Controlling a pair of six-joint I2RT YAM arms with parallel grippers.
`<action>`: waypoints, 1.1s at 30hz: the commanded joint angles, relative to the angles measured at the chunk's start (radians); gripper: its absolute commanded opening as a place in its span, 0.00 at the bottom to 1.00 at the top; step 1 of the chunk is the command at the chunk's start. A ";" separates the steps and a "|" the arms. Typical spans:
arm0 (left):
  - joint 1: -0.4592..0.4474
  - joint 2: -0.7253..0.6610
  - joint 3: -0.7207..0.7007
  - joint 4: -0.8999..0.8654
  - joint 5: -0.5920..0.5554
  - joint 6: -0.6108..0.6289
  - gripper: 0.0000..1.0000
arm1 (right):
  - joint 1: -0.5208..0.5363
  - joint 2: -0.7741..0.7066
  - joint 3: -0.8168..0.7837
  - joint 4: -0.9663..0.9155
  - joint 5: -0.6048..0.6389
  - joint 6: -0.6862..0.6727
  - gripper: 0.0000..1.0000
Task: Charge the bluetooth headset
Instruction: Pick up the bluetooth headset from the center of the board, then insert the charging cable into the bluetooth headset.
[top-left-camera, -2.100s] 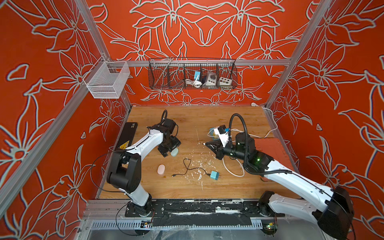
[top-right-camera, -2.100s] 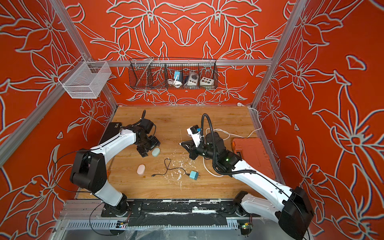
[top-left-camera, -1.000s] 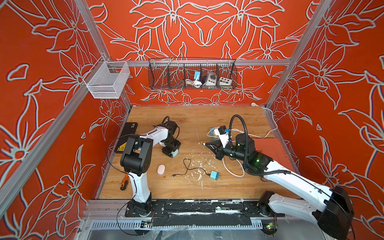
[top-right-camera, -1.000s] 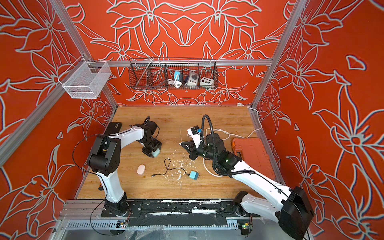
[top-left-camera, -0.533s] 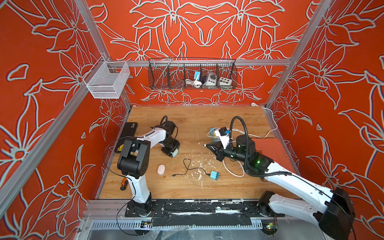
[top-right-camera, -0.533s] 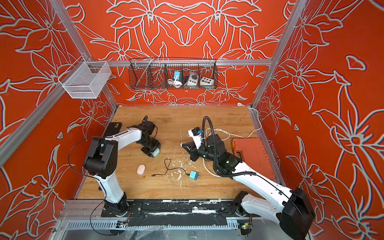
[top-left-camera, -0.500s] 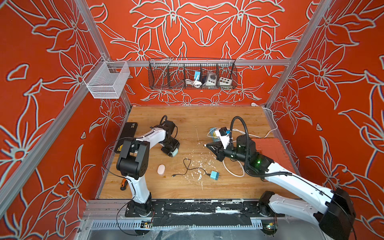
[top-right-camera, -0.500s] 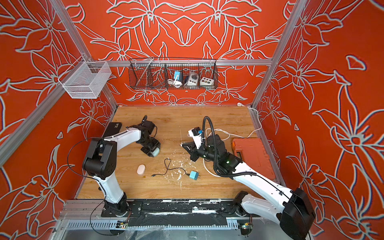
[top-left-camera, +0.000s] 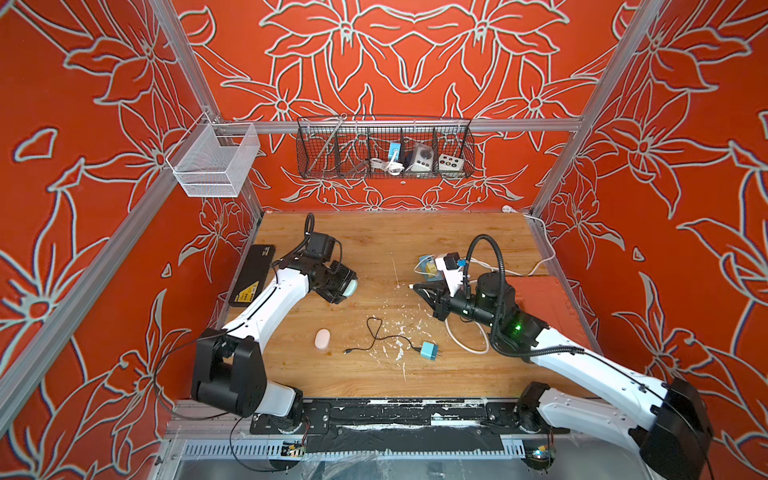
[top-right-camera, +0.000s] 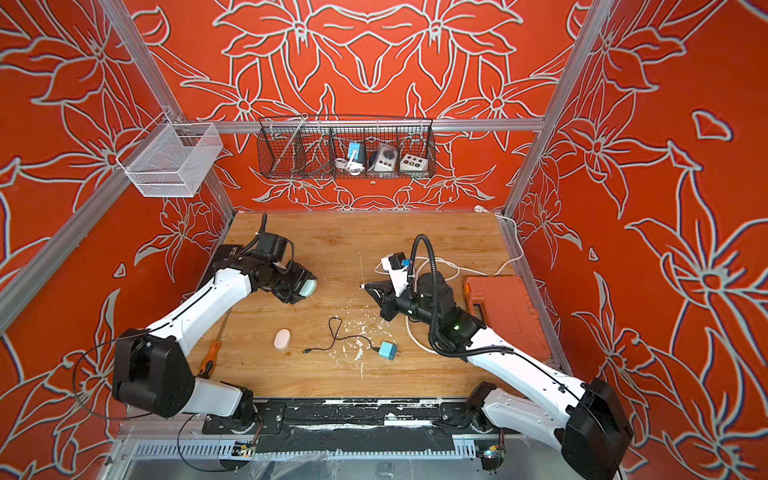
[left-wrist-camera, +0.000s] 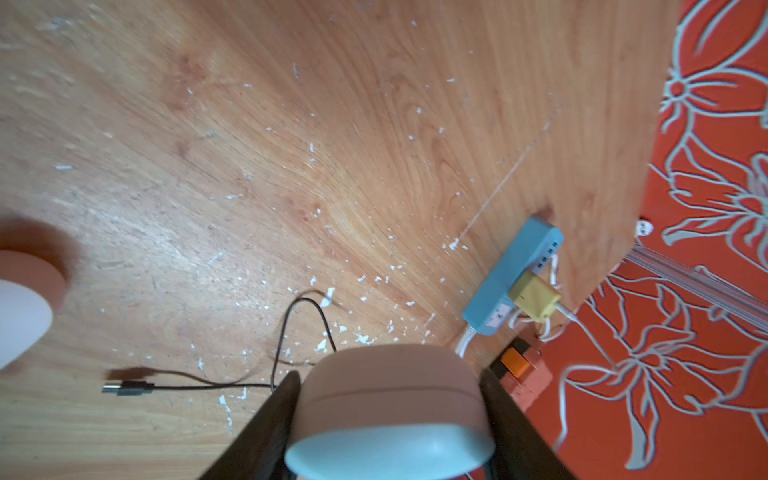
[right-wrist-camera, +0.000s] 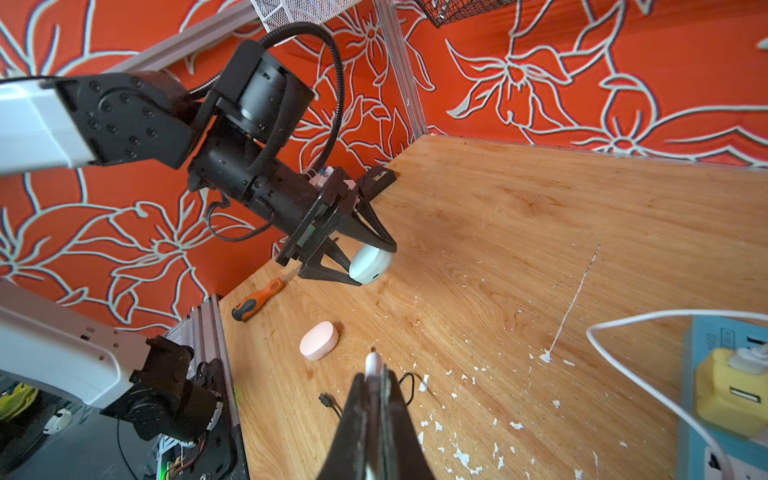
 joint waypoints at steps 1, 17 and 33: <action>0.008 -0.081 -0.038 0.073 0.045 -0.060 0.57 | 0.008 0.023 -0.016 0.102 0.017 0.061 0.00; -0.038 -0.388 -0.269 0.435 0.052 -0.243 0.56 | 0.098 0.195 -0.058 0.507 0.115 0.181 0.00; -0.169 -0.434 -0.301 0.553 -0.028 -0.322 0.57 | 0.196 0.326 -0.057 0.726 0.236 0.151 0.00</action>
